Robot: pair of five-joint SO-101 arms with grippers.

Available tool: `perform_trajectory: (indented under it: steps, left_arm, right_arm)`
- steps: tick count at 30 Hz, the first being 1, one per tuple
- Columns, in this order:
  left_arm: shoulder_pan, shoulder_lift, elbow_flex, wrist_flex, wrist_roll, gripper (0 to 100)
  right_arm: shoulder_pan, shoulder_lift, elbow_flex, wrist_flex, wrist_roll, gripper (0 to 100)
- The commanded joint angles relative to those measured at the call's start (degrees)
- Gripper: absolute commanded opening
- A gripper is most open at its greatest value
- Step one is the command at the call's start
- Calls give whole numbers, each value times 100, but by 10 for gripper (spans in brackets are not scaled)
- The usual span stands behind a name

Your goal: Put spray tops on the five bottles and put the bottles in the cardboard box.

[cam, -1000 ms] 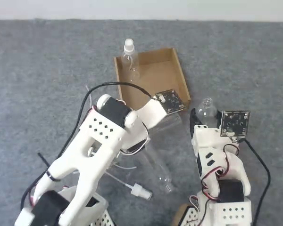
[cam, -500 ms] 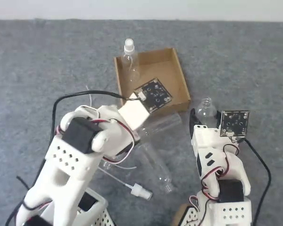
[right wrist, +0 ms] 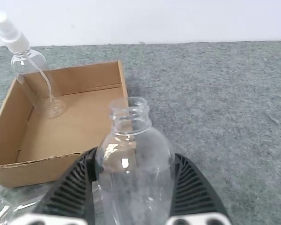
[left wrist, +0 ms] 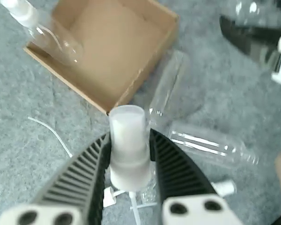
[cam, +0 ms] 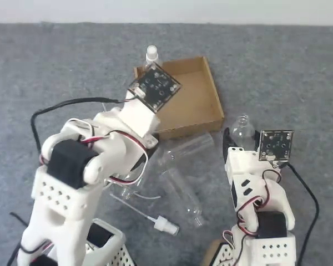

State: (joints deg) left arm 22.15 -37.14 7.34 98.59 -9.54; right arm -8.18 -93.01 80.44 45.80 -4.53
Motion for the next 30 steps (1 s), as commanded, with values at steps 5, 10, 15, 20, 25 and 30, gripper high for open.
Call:
perform_trajectory:
  steps: [5, 10, 15, 20, 25, 30]
  left_arm:
    - [-35, -211, -804, 9, 475, 12]
    - [-9, -281, -998, -202, 765, 12]
    - [-9, -879, -1007, -563, 949, 12]
    - [-18, -1310, -998, -897, 1064, 12]
    - [-18, -1371, -998, -1213, 1363, 12]
    - [-44, -1380, -998, -1670, 1741, 12]
  right_arm:
    - [-242, -119, -123, 127, 0, 6]
    - [-242, -119, -132, 145, 0, 6]
    - [-470, -119, -132, 154, 0, 6]
    - [-681, -119, -114, 154, 0, 6]
    - [-760, -119, -132, 154, 0, 6]
    - [-1262, -119, -132, 154, 0, 6]
